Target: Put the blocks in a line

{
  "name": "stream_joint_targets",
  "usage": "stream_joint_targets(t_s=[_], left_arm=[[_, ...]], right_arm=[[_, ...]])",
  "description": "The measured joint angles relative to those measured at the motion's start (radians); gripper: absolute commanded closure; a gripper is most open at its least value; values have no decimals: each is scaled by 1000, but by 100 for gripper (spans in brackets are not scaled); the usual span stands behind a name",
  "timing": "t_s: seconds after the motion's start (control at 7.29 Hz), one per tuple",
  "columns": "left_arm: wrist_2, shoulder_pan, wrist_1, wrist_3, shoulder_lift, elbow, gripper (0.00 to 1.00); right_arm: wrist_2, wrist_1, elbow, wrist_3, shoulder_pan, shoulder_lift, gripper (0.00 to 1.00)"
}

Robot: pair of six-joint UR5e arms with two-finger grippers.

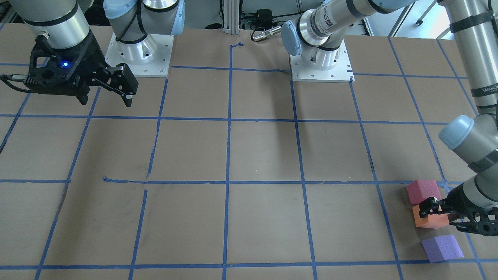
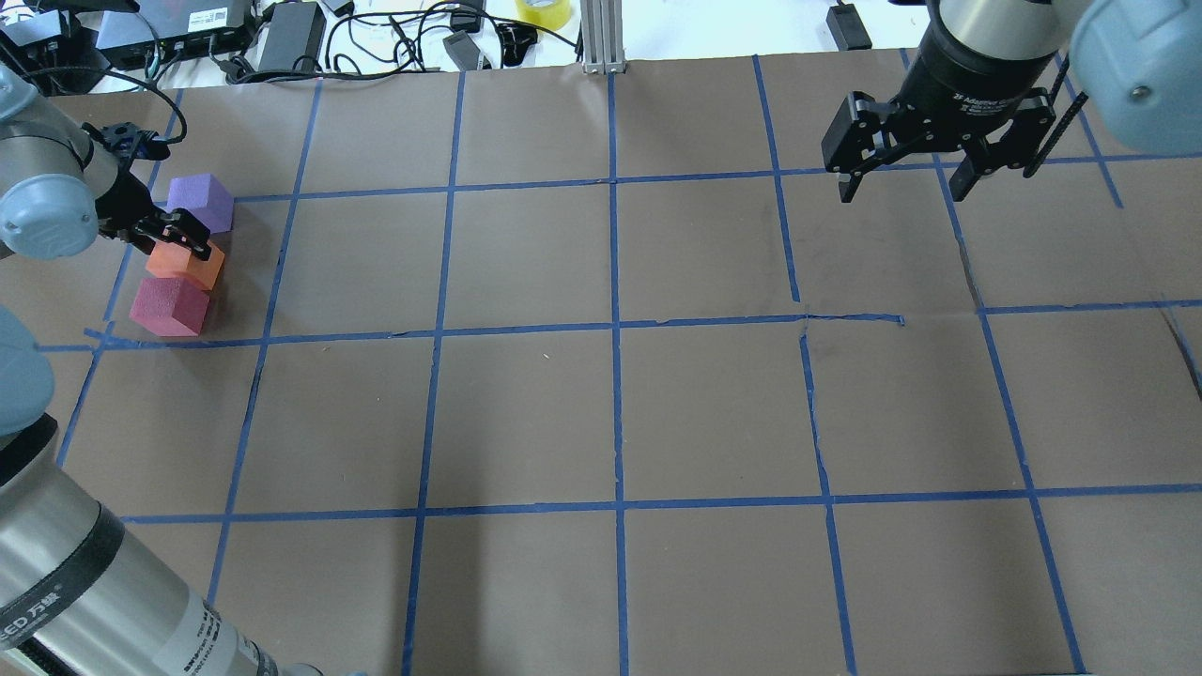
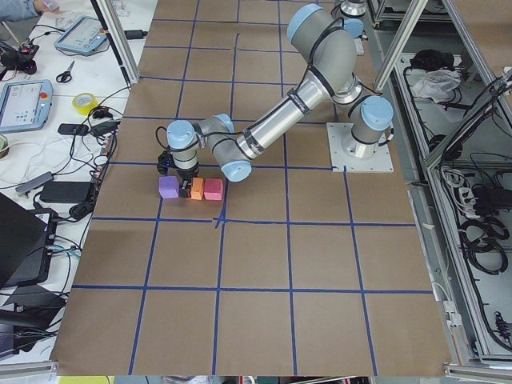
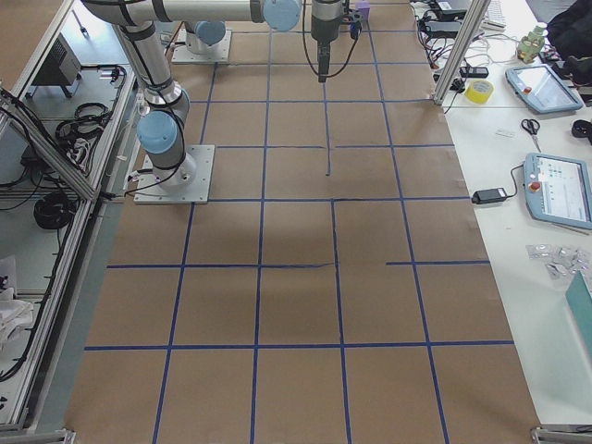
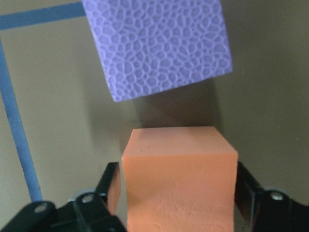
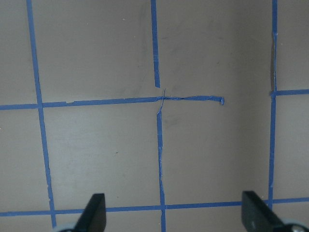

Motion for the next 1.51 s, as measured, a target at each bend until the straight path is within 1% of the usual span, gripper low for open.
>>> stream_joint_targets(t_s=[0.14,0.27,0.55,0.69,0.82,0.96,1.1,1.24,1.37,1.51], left_arm=[[33,-12,-35,0,32,4,5],[53,-29,-120,-6,88,8,4],[59,-113,-344,-84,254,14,0],[56,-203,-409,-168,336,16,0],[54,-320,-439,-269,407,21,0],[54,-434,-477,-366,469,24,0],[52,-539,-546,-478,523,23,0],[34,-607,-600,-594,565,25,0],[-2,-641,-627,-683,599,26,0],[-30,-655,-638,-725,623,21,0]], right_arm=[[3,0,0,0,0,0,0],[2,1,-1,0,0,0,0],[-4,0,-1,-1,0,0,0],[-5,0,-1,-3,0,0,0],[-5,0,0,-4,0,2,0],[-6,0,0,-3,0,2,0],[-5,0,0,-2,0,3,0],[-3,0,1,-2,0,3,0],[-1,-1,1,-1,0,3,0],[0,-1,1,-1,0,3,0]])
